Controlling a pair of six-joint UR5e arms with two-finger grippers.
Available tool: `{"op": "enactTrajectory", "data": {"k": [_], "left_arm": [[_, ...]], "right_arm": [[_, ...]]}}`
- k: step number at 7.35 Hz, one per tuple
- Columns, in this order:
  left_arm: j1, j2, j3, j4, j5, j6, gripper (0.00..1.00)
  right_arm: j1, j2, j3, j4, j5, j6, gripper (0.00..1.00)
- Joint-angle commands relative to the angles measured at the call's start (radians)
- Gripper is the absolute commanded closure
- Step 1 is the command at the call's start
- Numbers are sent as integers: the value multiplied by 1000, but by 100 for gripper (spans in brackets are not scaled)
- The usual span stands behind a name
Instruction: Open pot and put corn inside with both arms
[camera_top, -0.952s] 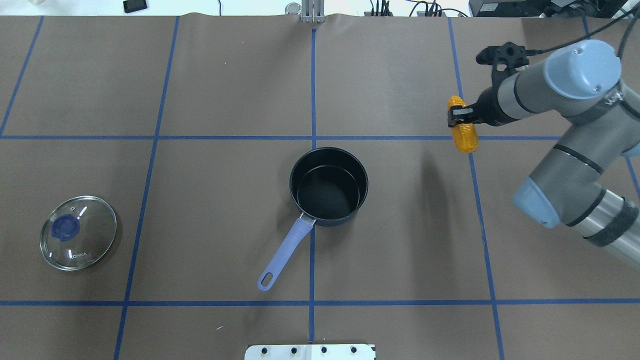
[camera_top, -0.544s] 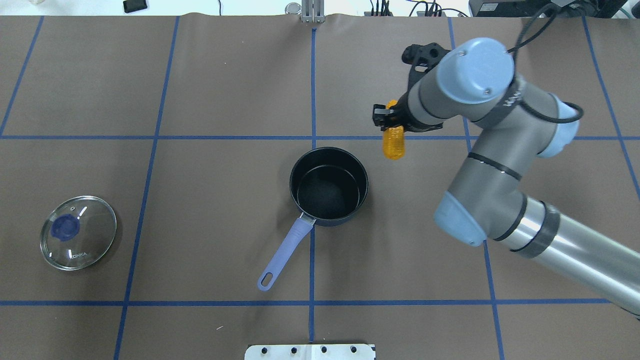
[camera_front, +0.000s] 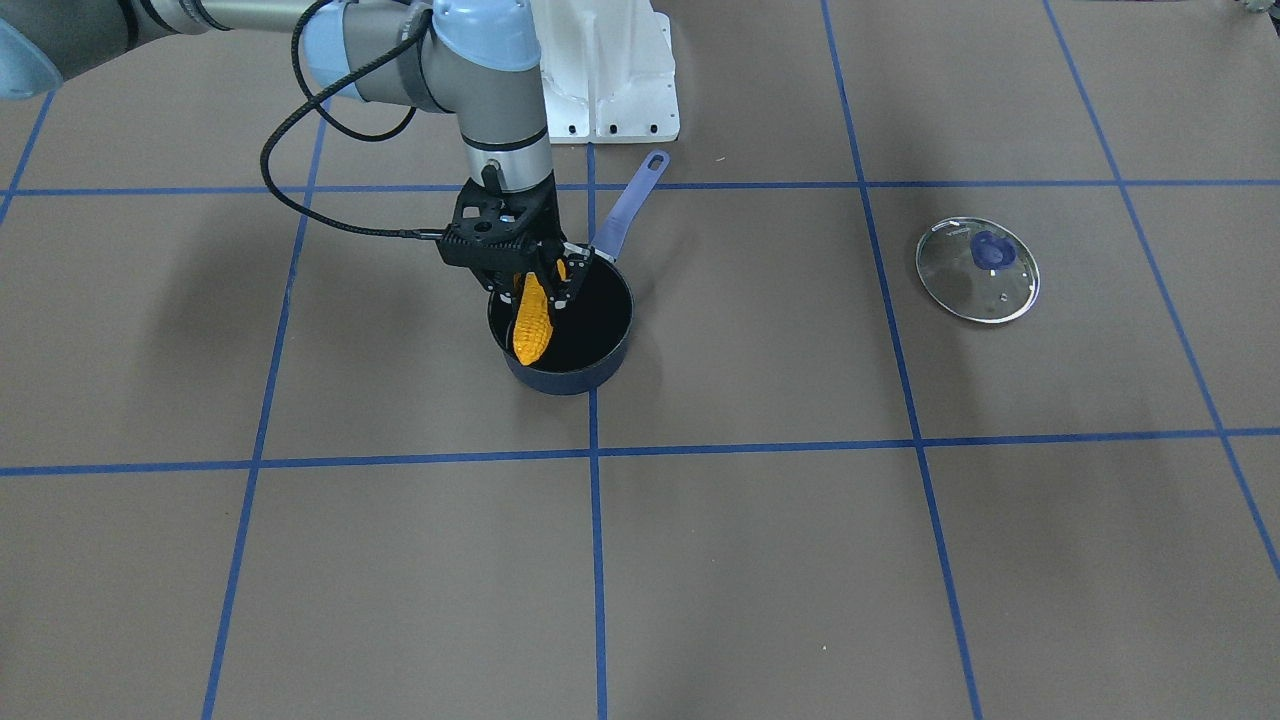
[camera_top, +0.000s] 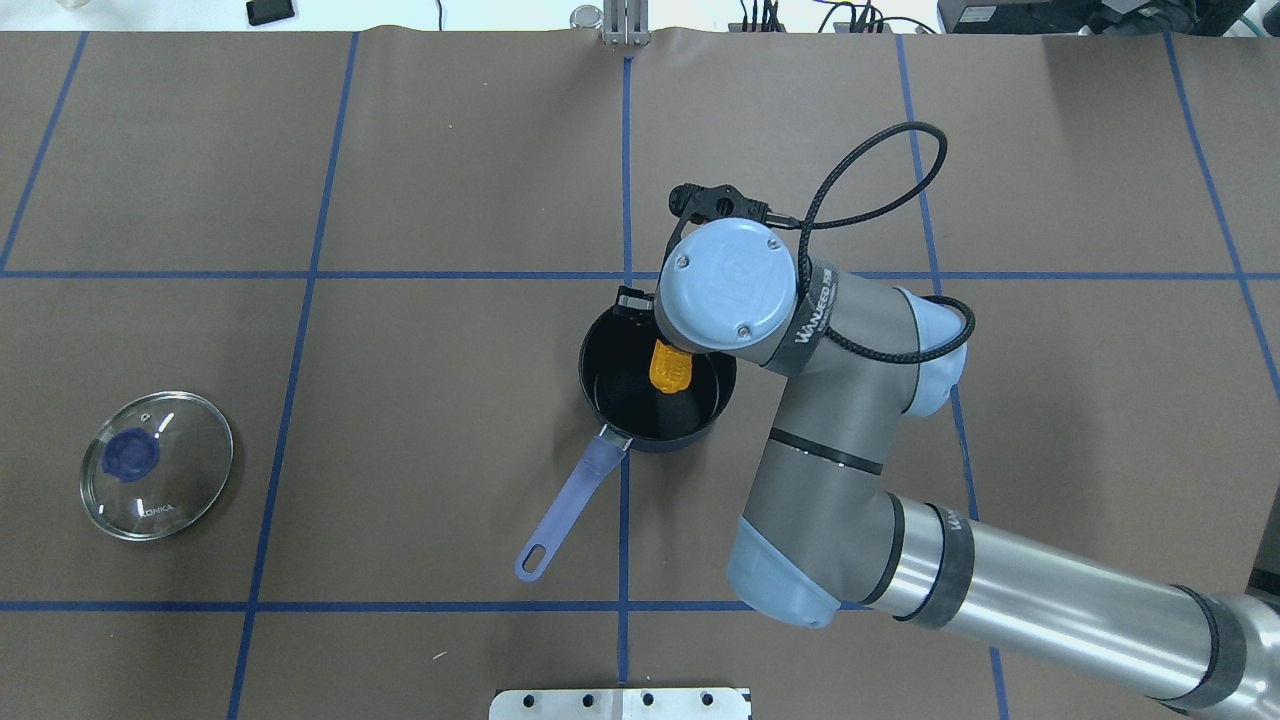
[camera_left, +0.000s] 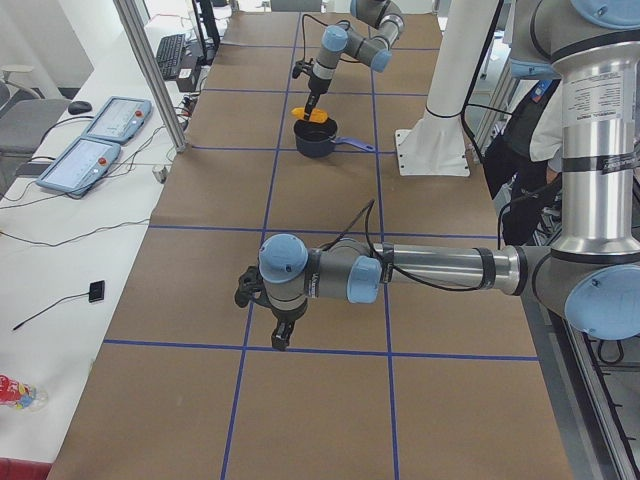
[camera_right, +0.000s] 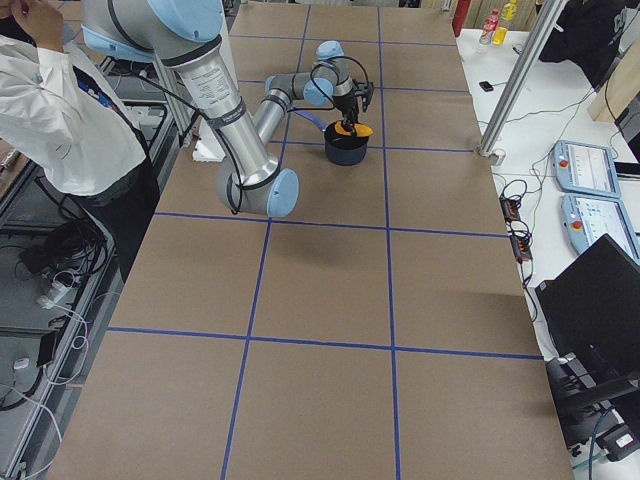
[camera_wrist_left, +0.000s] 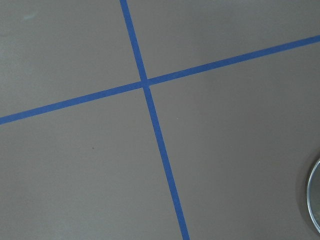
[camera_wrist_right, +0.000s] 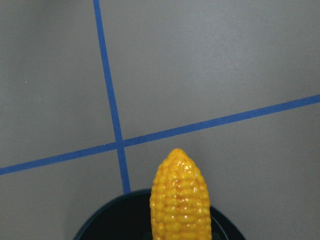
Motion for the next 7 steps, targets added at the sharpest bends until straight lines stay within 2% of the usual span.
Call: {"op": "enactTrajectory", "data": {"k": [1,3,5,6,7], "left_arm": [[1,3,0,0,0,0,2],[1,3,9,0,0,2,2],[1,3,12,-1,0,2,2],[1,3,12,-1,0,2,2],[1,3,12,-1,0,2,2]], "right_arm": [[-37,4,-23,0,-27,13,67],[-48,3,-33,2,-30,15,32],[-48,-5,-31,0,-41,15,16],[-48,0,-27,2,-41,10,3],[-38,4,-19,2,-38,-2,0]]}}
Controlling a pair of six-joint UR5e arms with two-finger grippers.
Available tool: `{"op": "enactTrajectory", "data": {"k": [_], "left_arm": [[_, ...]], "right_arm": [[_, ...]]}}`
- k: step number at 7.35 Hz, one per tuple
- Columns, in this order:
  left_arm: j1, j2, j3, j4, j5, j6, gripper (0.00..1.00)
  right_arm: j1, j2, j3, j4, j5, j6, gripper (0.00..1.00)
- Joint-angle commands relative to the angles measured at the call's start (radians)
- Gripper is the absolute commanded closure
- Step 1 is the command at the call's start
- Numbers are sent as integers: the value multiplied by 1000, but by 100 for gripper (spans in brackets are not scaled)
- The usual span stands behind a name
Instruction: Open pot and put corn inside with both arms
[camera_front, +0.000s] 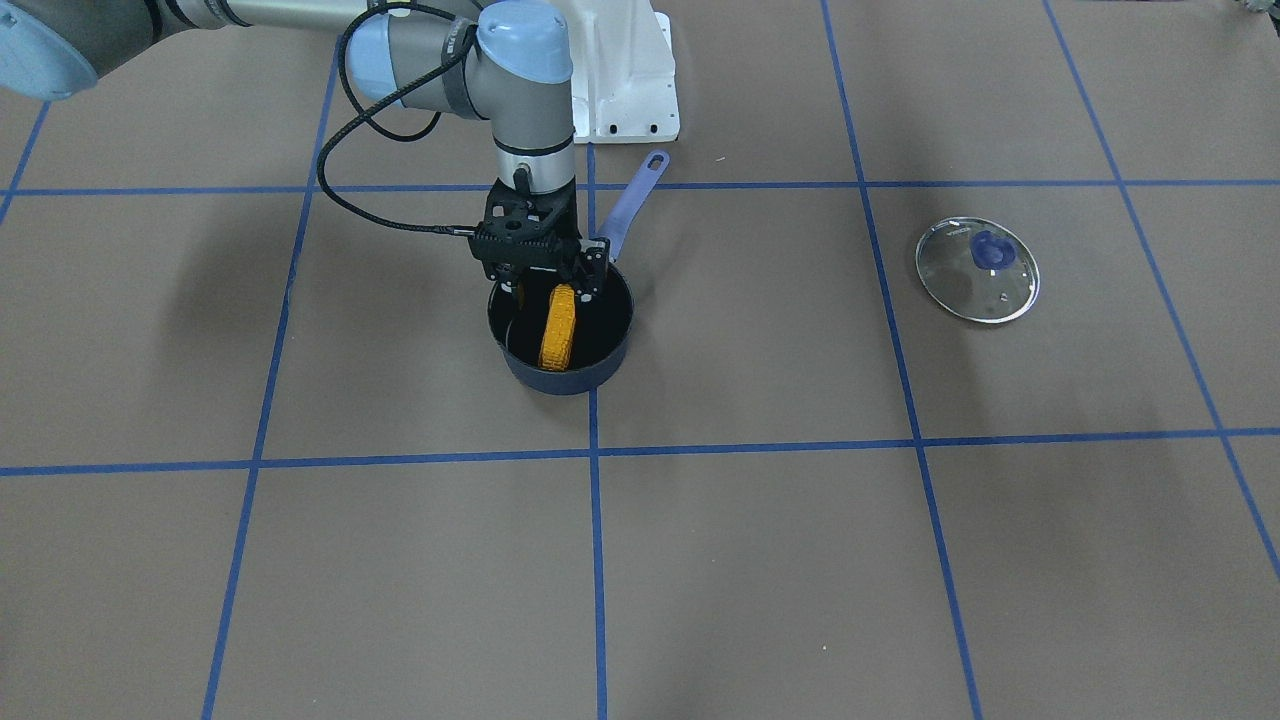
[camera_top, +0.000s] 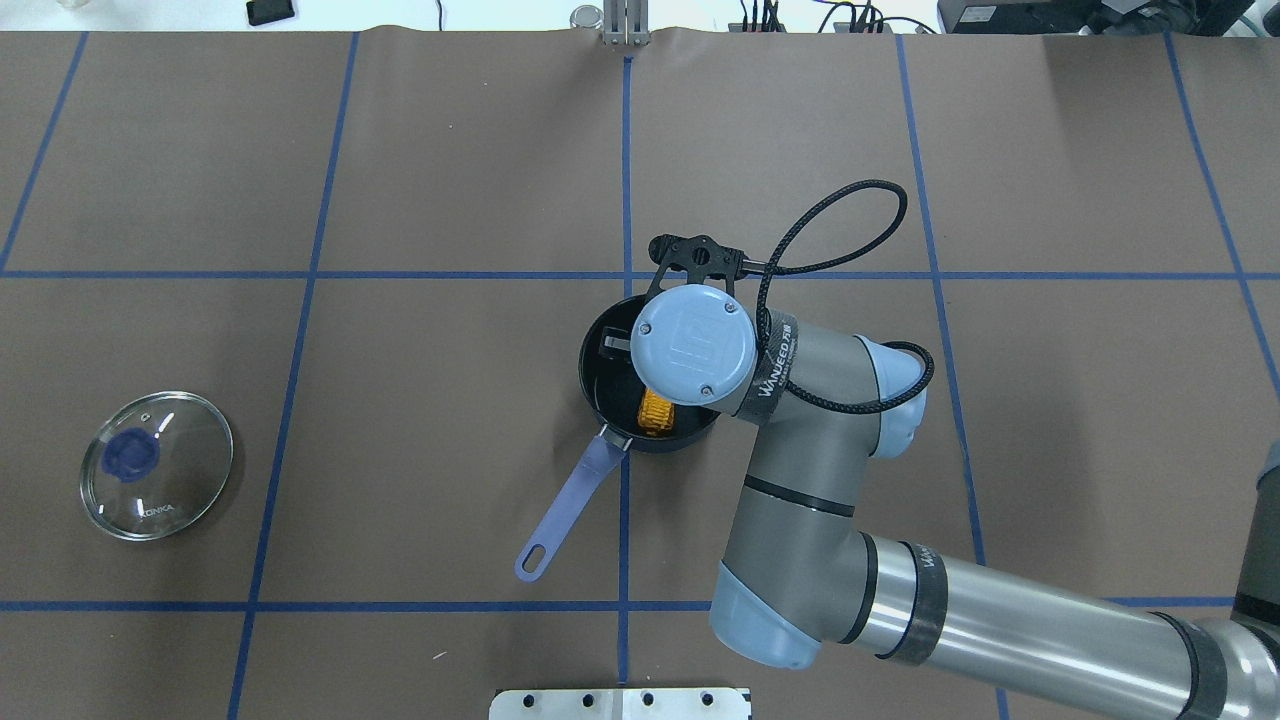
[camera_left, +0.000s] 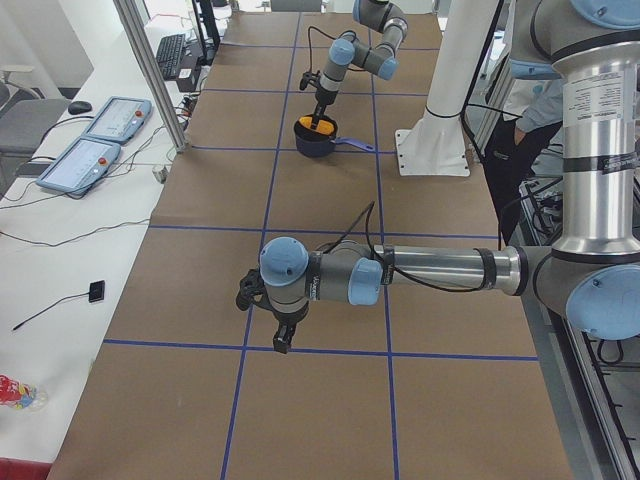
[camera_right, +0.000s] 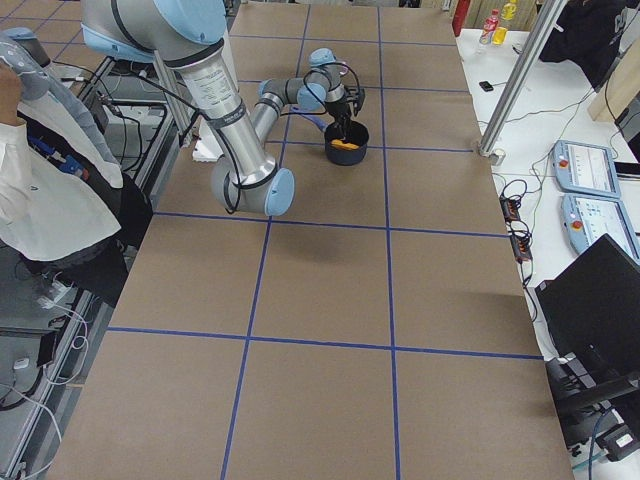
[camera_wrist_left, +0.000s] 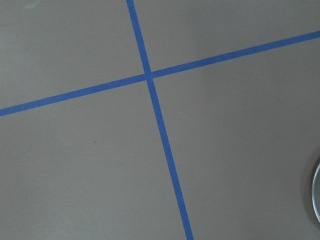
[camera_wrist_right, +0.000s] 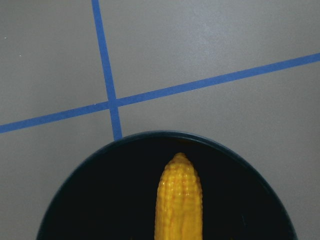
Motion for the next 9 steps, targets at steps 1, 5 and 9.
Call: {"op": "enactTrajectory", "data": {"k": [1,5,9], "left_arm": [[0,0,0,0,2,2,2],[-2,-23,42,30,12,-81,2],[-5,-15,31,23,49,-133,2]], "right_arm": [[53,3,8,-1,32,-46,0],[347,-138,64,0,355,-418,0],[712,-345,58,-4,580,-953,0]]}}
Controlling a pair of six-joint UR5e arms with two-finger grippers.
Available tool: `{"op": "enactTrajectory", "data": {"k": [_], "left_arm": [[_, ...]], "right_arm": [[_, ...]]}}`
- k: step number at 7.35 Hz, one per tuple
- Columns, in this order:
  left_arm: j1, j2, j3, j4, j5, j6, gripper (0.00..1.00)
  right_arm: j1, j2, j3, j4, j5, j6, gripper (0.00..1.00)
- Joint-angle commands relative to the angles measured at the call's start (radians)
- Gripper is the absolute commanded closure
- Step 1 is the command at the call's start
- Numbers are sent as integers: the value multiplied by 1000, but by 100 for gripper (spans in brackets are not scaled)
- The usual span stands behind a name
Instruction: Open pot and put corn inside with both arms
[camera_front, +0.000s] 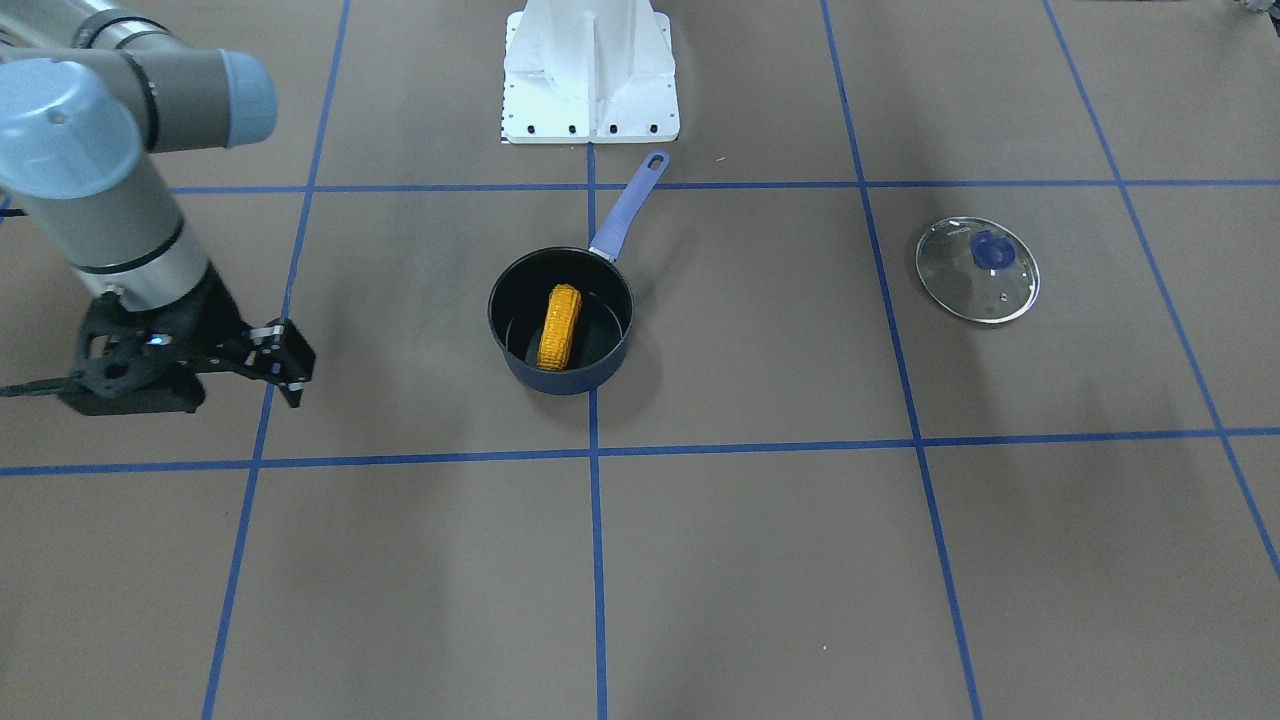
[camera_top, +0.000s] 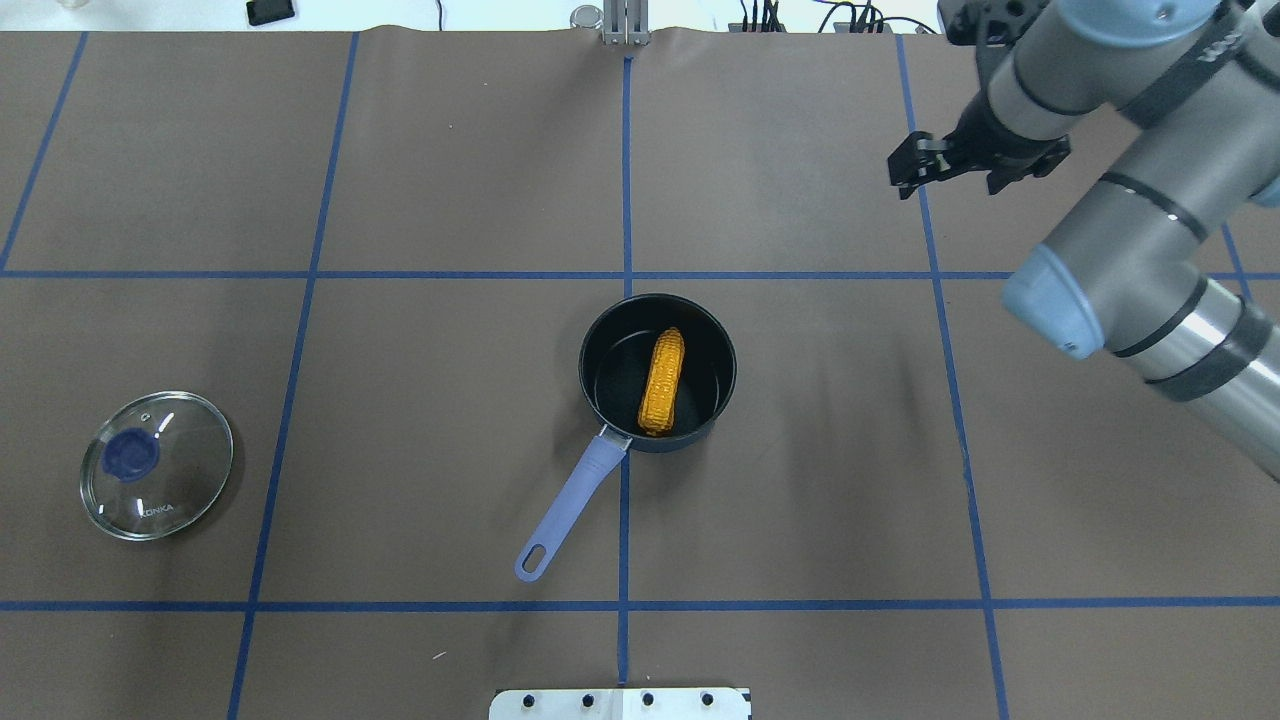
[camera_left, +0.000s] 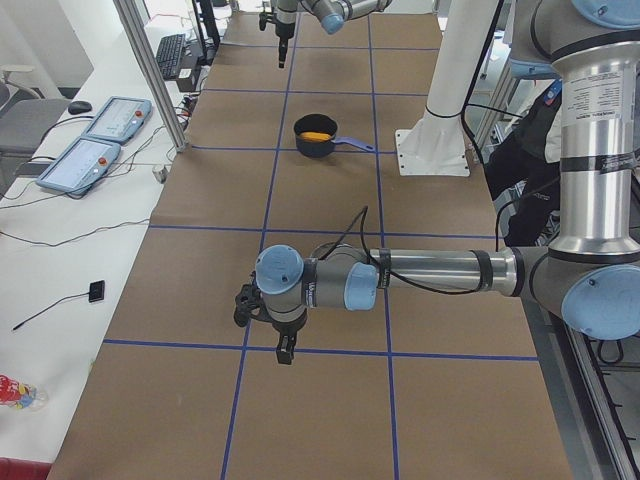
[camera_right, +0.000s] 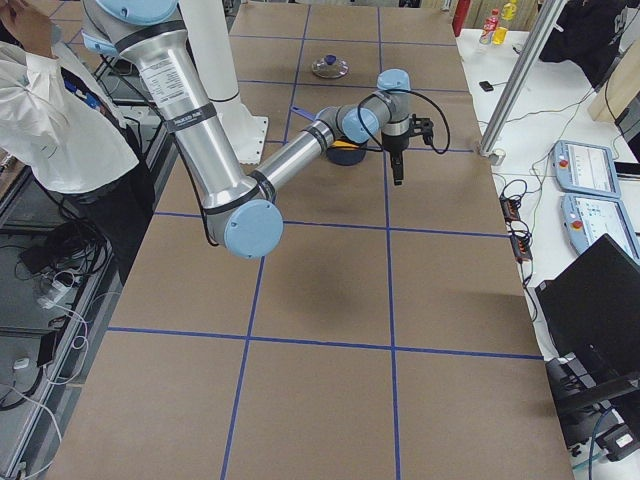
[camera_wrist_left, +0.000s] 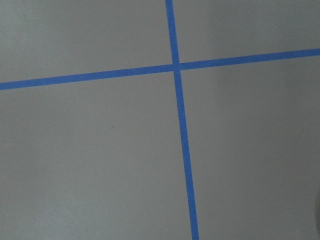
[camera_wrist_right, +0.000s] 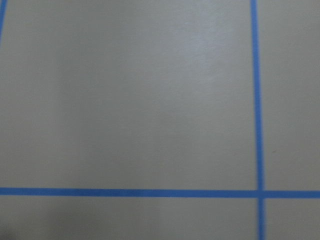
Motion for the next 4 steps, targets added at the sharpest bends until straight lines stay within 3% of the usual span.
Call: {"op": "enactTrajectory", "data": {"k": [1,3,4], "left_arm": [[-7,15,-22,-1,9,-1,2],[-21,24,-24,0,78,0,2],[-21,41,-47,-1,112,0,2]], "right_arm": [[204,-149,-8,1,104,-383,0],[333,-278,-8,10,176,-544,0],[363,-374,-5,32,171,-626,0]]}}
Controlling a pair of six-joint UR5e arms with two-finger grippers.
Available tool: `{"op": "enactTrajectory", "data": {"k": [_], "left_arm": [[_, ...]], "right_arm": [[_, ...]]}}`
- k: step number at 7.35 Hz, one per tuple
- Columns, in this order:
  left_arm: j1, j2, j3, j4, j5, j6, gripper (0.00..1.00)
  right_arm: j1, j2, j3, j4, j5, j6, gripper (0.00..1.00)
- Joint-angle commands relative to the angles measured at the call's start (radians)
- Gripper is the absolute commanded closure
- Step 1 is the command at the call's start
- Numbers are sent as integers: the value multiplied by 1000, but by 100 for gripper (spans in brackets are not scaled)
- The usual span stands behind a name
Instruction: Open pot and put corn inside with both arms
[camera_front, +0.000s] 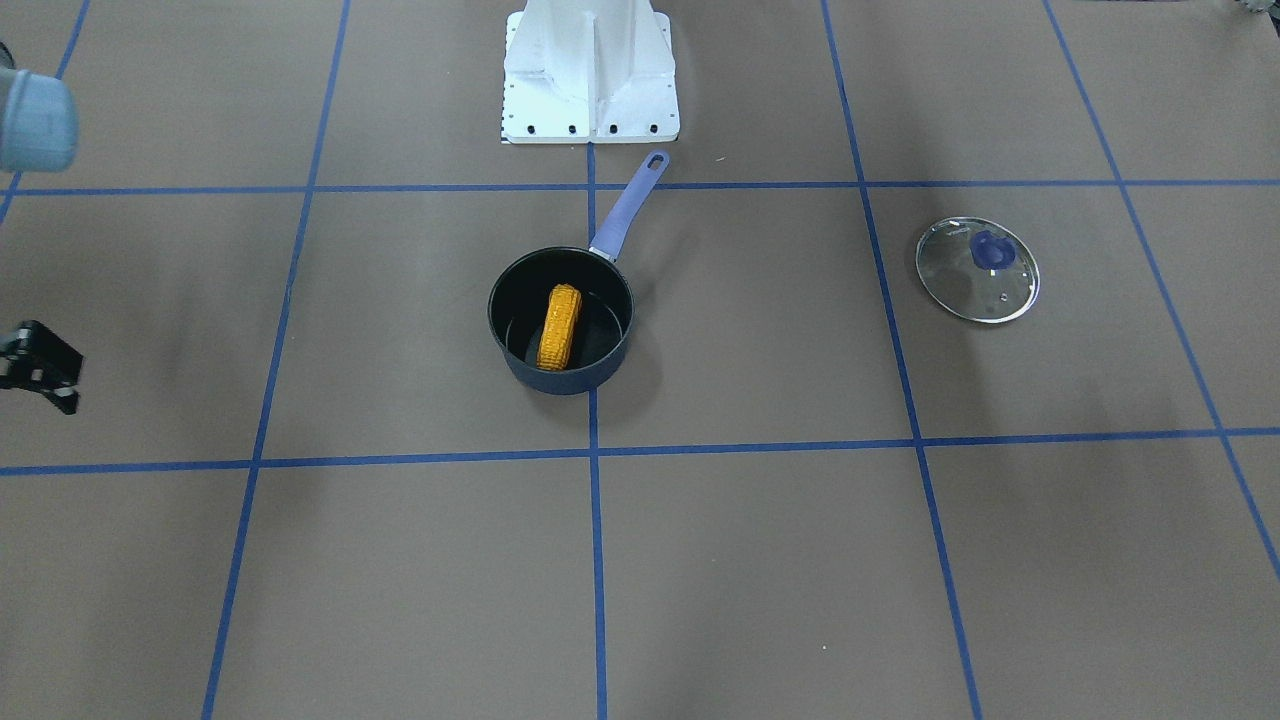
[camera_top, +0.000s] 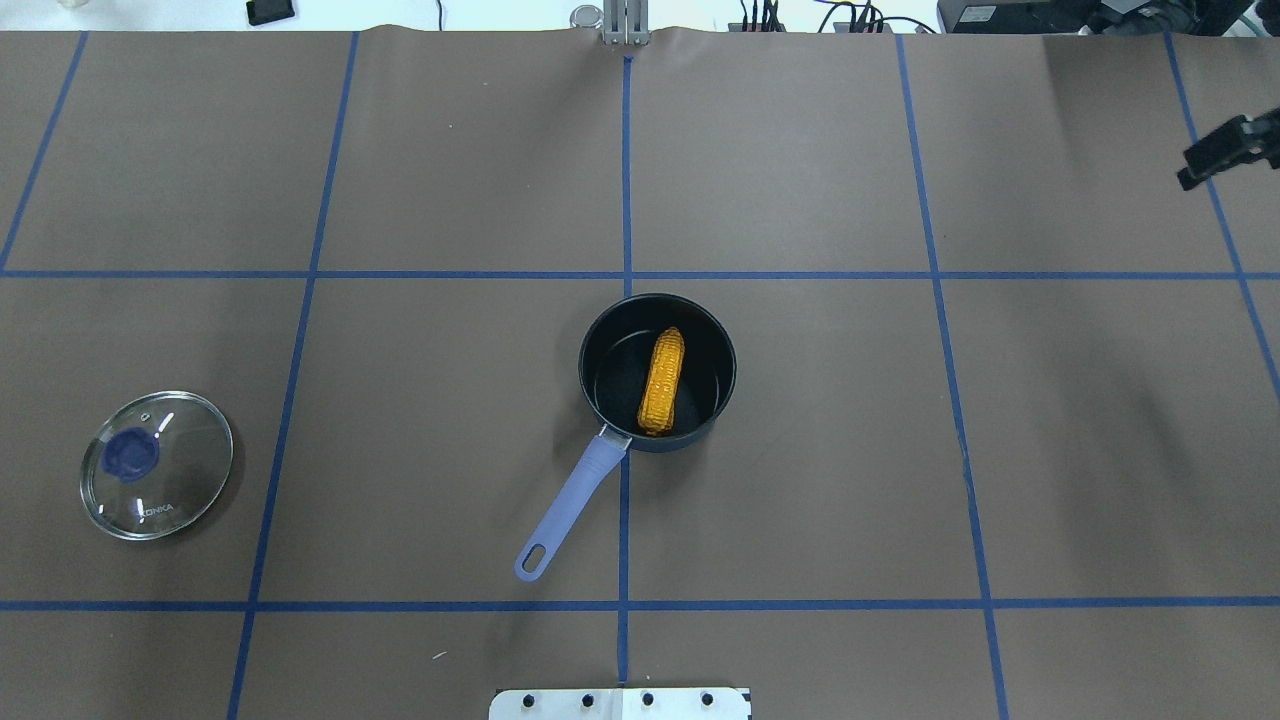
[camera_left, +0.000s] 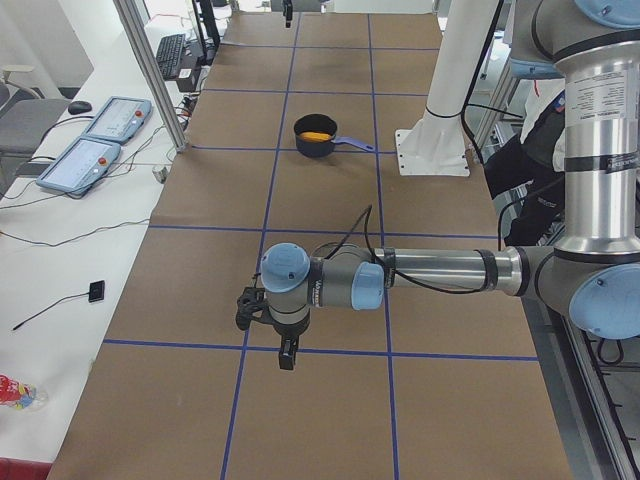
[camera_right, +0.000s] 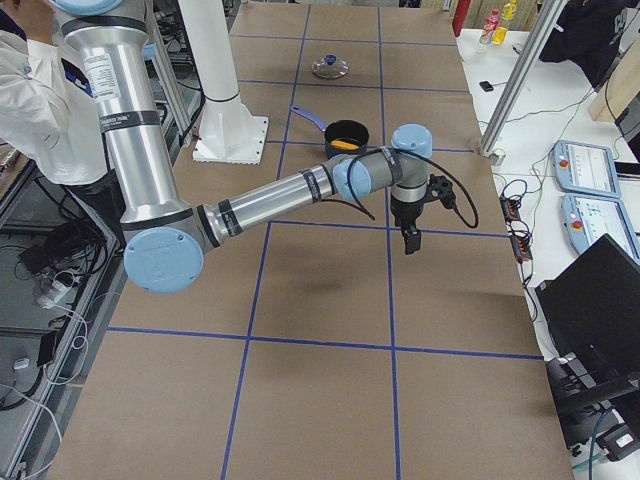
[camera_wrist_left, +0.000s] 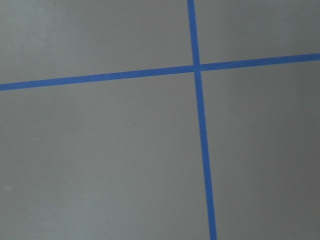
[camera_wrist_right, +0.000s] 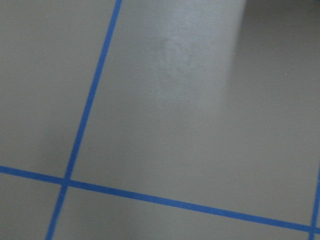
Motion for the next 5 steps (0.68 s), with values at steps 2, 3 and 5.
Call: {"op": "enactTrajectory", "data": {"k": [2,3,5], "left_arm": [[3,37,-46,-1,42,2,2],[3,37,-44,-1,43,2,2],[4,37,-44,-1,43,2,2]], "right_arm": [[113,-232,-2,29,18,-161,0],[117,-293,-2,32,18,-153,0],[118,-297,-4,35,18,-152,0]]}}
